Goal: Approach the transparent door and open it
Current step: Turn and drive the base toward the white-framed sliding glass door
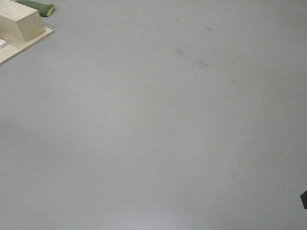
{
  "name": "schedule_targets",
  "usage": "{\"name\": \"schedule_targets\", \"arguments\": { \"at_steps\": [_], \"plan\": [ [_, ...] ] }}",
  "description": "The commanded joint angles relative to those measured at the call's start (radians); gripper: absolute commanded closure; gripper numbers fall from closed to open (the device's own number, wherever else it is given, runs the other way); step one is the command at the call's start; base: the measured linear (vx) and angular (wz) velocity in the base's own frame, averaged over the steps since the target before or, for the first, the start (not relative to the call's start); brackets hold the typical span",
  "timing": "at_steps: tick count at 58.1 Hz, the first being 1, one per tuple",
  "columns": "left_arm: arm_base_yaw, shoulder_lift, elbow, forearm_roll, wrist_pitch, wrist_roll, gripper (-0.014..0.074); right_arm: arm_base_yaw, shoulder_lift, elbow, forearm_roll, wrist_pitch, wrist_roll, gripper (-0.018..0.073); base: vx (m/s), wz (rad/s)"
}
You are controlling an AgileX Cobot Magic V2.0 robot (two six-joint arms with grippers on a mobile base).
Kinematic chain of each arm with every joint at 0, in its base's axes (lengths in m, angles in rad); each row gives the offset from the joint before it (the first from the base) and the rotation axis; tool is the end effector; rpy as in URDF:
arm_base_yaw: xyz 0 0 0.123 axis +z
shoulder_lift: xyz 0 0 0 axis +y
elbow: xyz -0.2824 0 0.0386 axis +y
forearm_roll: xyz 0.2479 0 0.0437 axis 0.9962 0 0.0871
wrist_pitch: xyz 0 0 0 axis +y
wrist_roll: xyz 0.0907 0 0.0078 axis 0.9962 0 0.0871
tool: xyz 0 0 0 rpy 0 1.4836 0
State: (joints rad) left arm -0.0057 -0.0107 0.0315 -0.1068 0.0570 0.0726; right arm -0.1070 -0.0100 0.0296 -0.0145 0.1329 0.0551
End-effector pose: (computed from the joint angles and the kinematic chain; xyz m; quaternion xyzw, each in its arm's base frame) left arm 0.0570 -0.0009 0.1979 -0.0078 0.7036 -0.0162 0.7103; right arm 0.0564 -0.0062 0.1915 0.0545 0.7278 -0.0233 0.6833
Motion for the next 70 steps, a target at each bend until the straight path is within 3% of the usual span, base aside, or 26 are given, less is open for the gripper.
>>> {"name": "schedule_targets", "arguments": {
  "at_steps": [1,70],
  "plan": [
    [-0.005,-0.014,0.016,-0.004,-0.081,-0.008,0.0603,0.003,-0.016,0.004,-0.002,-0.084,-0.010,0.0566,0.59,0.40],
    [-0.005,-0.014,0.016,-0.004,-0.081,-0.008,0.0603,0.003,-0.016,0.004,-0.002,-0.084,-0.010,0.0566,0.64,0.47]
  ]
}}
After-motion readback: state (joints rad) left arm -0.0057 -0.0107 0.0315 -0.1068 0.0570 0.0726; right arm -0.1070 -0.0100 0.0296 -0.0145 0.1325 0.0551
